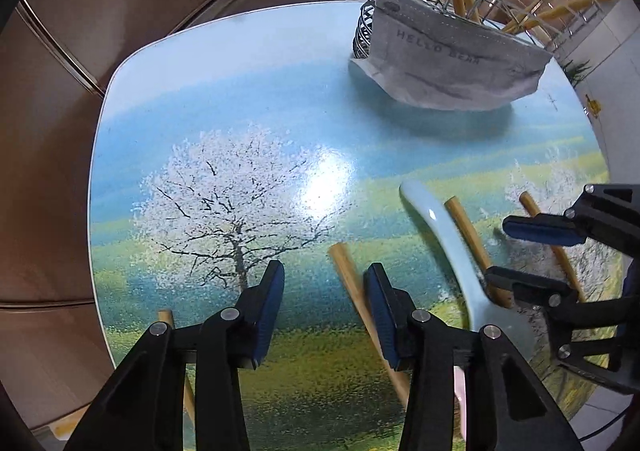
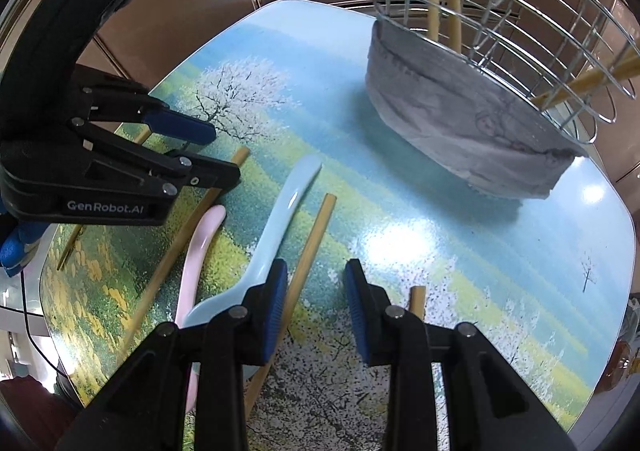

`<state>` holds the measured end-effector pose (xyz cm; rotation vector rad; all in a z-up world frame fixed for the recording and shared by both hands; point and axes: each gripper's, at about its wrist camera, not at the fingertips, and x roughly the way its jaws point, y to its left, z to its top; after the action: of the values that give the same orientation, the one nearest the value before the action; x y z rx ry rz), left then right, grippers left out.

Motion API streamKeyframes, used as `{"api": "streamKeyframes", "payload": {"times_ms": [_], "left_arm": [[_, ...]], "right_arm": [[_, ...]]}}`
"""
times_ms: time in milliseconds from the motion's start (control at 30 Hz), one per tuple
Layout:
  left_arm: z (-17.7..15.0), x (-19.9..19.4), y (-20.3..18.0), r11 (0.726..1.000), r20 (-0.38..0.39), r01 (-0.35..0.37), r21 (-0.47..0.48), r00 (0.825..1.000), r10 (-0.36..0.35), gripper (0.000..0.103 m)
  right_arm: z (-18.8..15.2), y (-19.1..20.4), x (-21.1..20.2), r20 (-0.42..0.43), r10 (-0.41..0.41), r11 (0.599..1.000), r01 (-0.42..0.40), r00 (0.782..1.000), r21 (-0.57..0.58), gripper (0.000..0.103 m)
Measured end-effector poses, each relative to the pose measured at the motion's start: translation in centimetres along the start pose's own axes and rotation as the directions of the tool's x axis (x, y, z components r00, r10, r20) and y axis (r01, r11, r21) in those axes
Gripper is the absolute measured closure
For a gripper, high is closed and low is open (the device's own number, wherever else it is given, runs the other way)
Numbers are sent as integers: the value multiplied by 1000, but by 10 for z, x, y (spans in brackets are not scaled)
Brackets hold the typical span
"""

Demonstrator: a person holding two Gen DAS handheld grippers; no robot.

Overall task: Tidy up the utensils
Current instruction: 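Position the left gripper over a chopstick while the right gripper aligns over another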

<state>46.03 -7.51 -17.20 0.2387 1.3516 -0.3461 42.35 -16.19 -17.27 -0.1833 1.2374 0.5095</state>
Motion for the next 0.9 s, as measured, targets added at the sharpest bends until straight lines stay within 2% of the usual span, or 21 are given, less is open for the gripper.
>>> {"api": "streamKeyframes", "payload": {"times_ms": [133, 433, 567, 733, 900], "left_arm": [[-4, -1, -1, 1000, 5, -11, 10, 1000, 11, 61], [-15, -5, -6, 996, 40, -36, 87, 999, 33, 69], [-23, -8, -7, 988, 53, -39, 146, 998, 31, 75], [-37, -13, -10, 977, 57, -51, 206, 998, 40, 77], [-52, -16, -8, 965, 63, -60, 255, 997, 45, 86]], "right_arm": [[0, 3, 6, -8, -3, 1000, 3, 1000, -10, 80], [-5, 5, 8, -25, 2, 999, -3, 1000, -45, 91], [-14, -2, 1, -23, 7, 999, -8, 1000, -35, 92], [-19, -7, -1, -19, 8, 1000, -9, 1000, -16, 92], [-30, -9, -7, -18, 8, 1000, -9, 1000, -8, 92]]}}
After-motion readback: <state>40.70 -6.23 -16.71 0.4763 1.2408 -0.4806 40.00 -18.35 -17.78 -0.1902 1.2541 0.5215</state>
